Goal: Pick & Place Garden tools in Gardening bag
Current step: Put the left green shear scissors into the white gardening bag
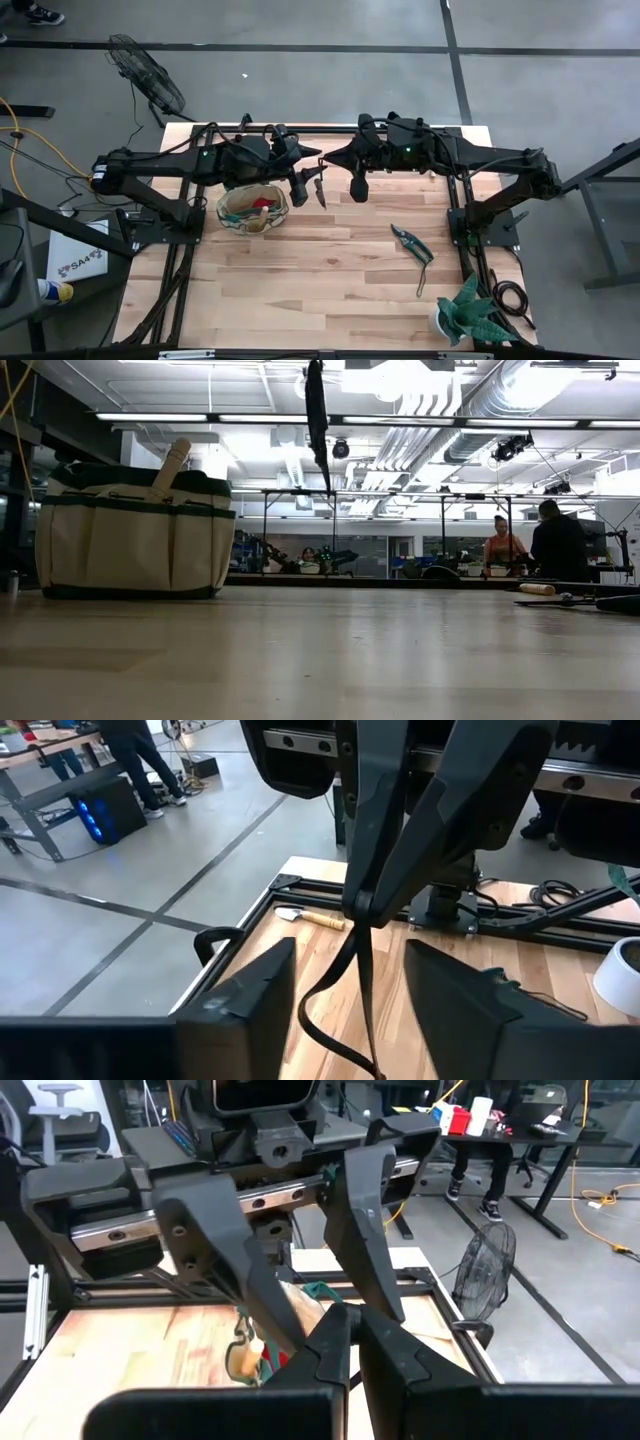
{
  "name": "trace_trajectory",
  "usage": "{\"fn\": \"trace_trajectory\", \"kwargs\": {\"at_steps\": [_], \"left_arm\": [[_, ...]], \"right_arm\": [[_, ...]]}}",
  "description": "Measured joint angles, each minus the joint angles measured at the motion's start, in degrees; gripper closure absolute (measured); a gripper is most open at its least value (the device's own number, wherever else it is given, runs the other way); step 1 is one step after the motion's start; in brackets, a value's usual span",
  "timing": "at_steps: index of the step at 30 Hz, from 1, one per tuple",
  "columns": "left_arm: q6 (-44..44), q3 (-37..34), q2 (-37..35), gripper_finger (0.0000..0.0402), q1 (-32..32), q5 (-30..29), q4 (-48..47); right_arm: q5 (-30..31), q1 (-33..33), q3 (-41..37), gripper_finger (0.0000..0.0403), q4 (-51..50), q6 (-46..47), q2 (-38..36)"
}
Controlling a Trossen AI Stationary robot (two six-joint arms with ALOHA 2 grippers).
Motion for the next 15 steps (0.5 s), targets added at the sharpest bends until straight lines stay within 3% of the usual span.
{"fn": "trace_trajectory", "kwargs": {"at_steps": [7,15], "left_arm": [[-1.18,-0.02,0.0,0.0295,0.0,0.46,-0.01],[-1.84,-0.04,0.39,0.0316,0.0,1.03,0.0]], "right_arm": [[-0.13,0.0,0.0,0.0399,0.71,0.01,0.0],[-0.42,0.0,0.0,0.0399,1.32,0.01,0.0]]}}
